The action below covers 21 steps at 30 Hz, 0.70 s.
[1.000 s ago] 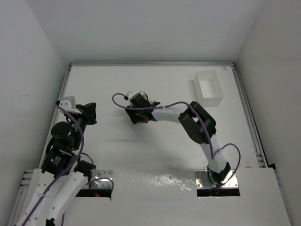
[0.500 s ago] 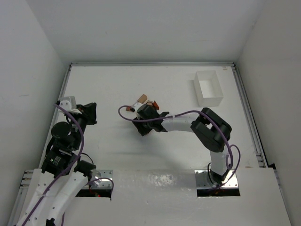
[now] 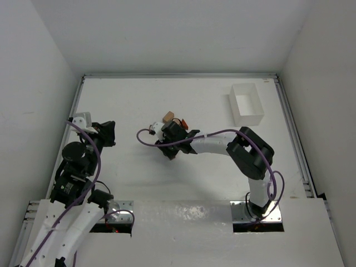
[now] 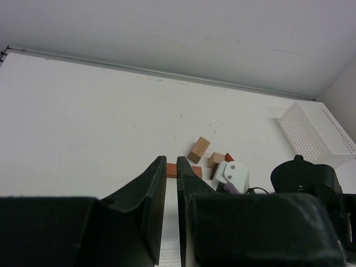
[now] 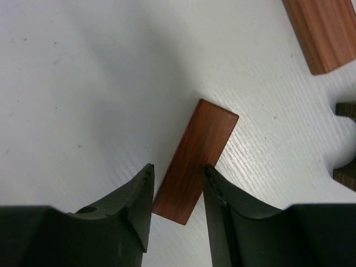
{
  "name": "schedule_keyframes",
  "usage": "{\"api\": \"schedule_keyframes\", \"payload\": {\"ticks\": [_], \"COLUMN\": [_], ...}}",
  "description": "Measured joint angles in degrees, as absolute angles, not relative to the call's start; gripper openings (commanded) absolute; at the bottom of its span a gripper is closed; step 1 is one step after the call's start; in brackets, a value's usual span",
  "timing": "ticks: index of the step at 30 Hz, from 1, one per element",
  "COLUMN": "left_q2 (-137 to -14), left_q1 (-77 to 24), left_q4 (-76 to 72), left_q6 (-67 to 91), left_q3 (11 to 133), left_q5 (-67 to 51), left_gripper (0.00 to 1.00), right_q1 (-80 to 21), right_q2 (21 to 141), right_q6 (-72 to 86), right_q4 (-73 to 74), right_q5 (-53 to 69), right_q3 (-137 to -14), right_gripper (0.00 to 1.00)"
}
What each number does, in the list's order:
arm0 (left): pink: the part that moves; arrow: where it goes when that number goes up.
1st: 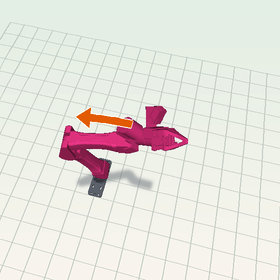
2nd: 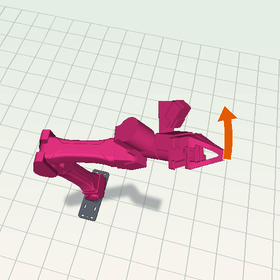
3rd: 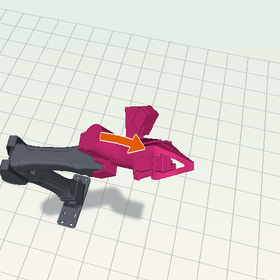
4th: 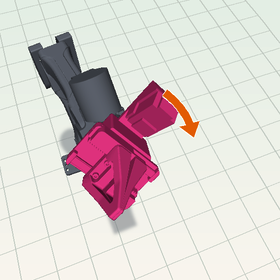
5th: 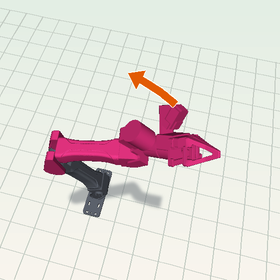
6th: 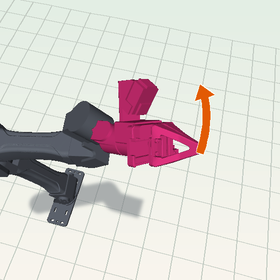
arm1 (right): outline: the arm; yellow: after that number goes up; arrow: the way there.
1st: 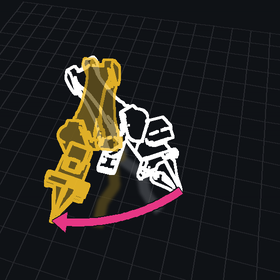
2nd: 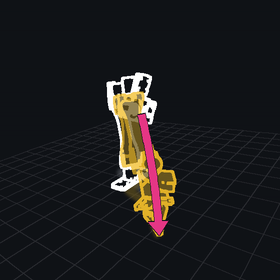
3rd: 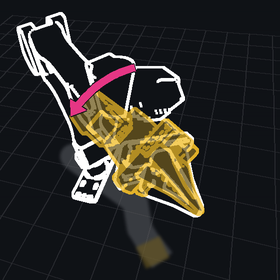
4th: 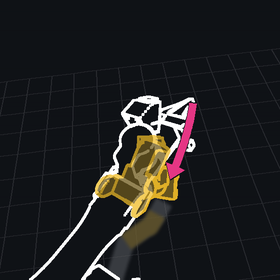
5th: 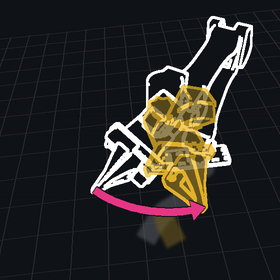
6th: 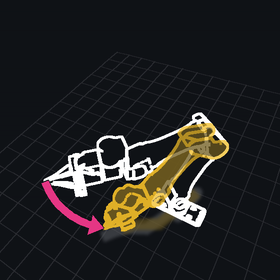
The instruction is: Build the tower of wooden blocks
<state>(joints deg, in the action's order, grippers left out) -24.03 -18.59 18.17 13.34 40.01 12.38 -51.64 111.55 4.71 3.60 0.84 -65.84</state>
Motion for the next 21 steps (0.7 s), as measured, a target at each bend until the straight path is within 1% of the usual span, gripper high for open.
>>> {"api": "schedule_keyframes", "payload": {"ticks": [2,4,7,8,10,14,15,17,19,21], "left_q2": [-24.1,-24.2,-24.2,-24.2,-24.3,-24.3,-24.3,-24.3,-24.3,-24.3], "left_q1": [-18.6,-18.6,-18.6,-18.6,-18.6,-18.4,-18.3,-18.2,-18.2,-18.1], "left_q4": [18.2,18.2,18.2,18.2,18.2,18.1,18.2,18.1,18.0,18.0], "left_q6": [13.3,13.4,13.5,13.5,13.6,13.8,13.8,13.8,13.8,13.8], "left_q3": [40.0,40.0,40.0,40.0,40.0,40.0,40.0,40.0,40.0,40.0], "left_q5": [12.3,12.2,12.0,11.9,11.7,11.5,11.3,11.2,11.0,10.9], "left_gripper": [0.14,0.16,0.24,0.25,0.27,0.28,0.28,0.28,0.28,0.28], "right_q1": [-51.6,-51.6,-51.6,-51.6,-51.6,-51.6,-51.6,-51.6,-51.6,-51.6], "right_q2": [111.6,111.6,111.5,111.4,110.8,108.8,108.2,107.2,106.5,105.8], "right_q6": [2.7,0.8,-1.9,-2.9,-4.5,-6.9,-7.4,-8.1,-8.8,-9.5], "right_q4": [3.9,4.3,4.9,5.3,6.3,8.7,9.3,10.5,11.2,11.9], "right_q5": [2.2,3.3,4.4,5.0,6.0,6.5,6.4,6.0,5.8,5.4], "right_q3": [-65.8,-65.8,-65.8,-65.8,-65.5,-63.5,-62.9,-62.0,-61.4,-60.7], "right_gripper": [0.34,0.34,0.33,0.33,0.32,0.33,0.34,0.43,0.48,0.49]}}
